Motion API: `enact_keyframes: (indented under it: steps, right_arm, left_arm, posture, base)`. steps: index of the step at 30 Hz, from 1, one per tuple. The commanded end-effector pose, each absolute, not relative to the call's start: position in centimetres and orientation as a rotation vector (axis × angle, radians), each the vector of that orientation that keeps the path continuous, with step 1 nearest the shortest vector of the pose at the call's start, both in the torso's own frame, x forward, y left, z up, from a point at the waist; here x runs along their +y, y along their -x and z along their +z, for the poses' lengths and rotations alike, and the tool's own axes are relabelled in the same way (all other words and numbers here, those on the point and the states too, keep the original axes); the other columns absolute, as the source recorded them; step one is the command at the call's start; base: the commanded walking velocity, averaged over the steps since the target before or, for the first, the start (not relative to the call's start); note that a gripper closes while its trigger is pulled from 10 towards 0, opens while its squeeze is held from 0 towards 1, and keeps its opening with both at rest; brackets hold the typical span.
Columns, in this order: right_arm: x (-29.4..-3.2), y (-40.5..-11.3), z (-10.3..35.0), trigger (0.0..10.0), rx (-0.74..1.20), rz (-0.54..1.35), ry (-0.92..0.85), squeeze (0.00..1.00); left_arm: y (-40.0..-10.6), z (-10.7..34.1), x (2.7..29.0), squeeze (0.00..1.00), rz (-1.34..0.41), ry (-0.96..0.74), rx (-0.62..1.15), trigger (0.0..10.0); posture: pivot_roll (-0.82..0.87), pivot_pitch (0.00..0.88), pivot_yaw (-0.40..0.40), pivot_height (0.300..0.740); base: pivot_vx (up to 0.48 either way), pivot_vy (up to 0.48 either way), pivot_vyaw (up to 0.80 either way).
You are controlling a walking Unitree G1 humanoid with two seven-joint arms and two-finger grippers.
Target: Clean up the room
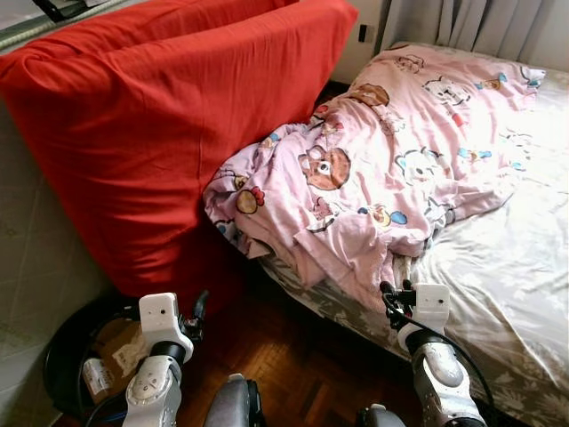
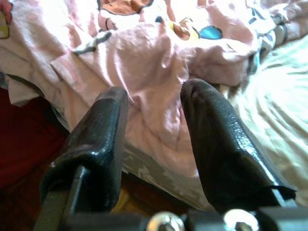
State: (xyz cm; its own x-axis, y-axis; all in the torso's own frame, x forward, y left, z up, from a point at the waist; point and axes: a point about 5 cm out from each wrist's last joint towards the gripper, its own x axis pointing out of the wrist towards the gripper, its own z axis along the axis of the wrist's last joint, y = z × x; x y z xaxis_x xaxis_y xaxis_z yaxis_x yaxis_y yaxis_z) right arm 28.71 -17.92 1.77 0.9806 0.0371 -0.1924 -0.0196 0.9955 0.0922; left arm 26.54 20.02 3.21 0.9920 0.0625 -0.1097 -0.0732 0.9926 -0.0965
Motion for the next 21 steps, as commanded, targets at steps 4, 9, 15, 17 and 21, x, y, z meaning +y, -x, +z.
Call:
enact_keyframes:
  steps: [4, 9, 15, 17, 21]
  right_arm:
    - [-17.79, -28.69, 1.63, 10.0, 0.206, 0.038, -0.087, 0.0]
    - [-17.75, -28.72, 1.63, 10.0, 0.207, 0.04, -0.087, 0.0]
    - [-17.59, -28.77, 1.54, 10.0, 0.217, 0.053, -0.088, 0.0]
    - [-17.5, -28.76, 1.48, 10.0, 0.222, 0.06, -0.085, 0.0]
    - [-17.05, -28.74, 1.36, 10.0, 0.232, 0.103, -0.07, 0.0]
  left_arm:
    - [-26.4, 3.11, 20.27, 0.0, 0.075, 0.103, 0.115, 10.0]
    - [-26.41, 3.11, 20.24, 0.0, 0.074, 0.104, 0.114, 10.0]
    - [-26.45, 3.12, 20.24, 0.0, 0.072, 0.104, 0.115, 10.0]
    - [-26.44, 3.14, 20.26, 0.0, 0.073, 0.103, 0.114, 10.0]
    - [-26.45, 3.16, 20.23, 0.0, 0.072, 0.104, 0.113, 10.0]
  posture:
    - [-0.06, 0.118, 0.055, 0.65]
    - [-0.06, 0.118, 0.055, 0.65]
    - [-0.06, 0.117, 0.055, 0.65]
    - [-0.06, 0.117, 0.055, 0.65]
    - [-0.06, 0.118, 0.056, 0.65]
  base:
    - [0.283, 0.0, 0.0]
    - [0.299, 0.0, 0.0]
    - [0.3, 0.0, 0.0]
    - [0.3, 0.0, 0.0]
    - [0.3, 0.0, 0.15]
